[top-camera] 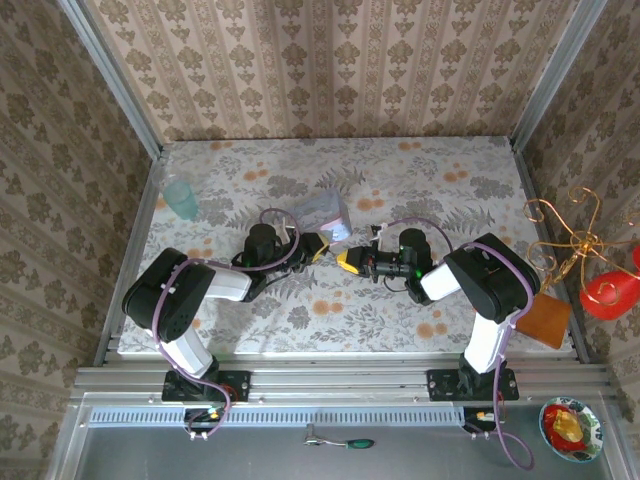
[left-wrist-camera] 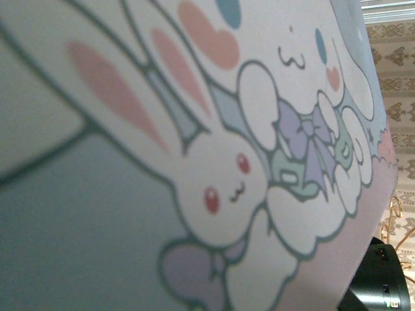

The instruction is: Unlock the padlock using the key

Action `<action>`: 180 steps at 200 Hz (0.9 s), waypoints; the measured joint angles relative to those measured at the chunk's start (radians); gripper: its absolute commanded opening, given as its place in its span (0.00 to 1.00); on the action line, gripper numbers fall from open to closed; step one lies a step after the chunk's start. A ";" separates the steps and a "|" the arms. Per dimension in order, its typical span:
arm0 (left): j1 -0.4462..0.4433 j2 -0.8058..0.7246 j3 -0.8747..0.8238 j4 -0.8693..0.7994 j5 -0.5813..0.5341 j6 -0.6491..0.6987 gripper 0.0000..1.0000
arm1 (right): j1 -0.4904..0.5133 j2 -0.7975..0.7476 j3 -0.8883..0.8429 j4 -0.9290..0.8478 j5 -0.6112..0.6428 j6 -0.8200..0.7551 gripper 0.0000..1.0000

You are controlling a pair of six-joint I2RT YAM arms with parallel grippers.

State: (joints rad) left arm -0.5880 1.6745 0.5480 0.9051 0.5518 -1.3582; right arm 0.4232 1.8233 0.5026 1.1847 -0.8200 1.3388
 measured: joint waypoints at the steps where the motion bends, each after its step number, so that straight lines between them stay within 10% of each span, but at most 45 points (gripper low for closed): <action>1: 0.000 -0.001 0.000 -0.003 0.001 0.003 0.13 | 0.000 0.000 -0.001 0.000 0.000 0.000 0.00; 180: 0.010 -0.066 0.078 -0.414 0.059 0.269 0.22 | 0.049 -0.055 -0.081 -0.116 0.133 -0.087 0.00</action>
State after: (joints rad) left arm -0.5777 1.6089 0.6258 0.4908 0.6109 -1.0893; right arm 0.4725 1.7683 0.4217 1.0683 -0.6872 1.2514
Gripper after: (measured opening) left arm 0.218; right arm 0.067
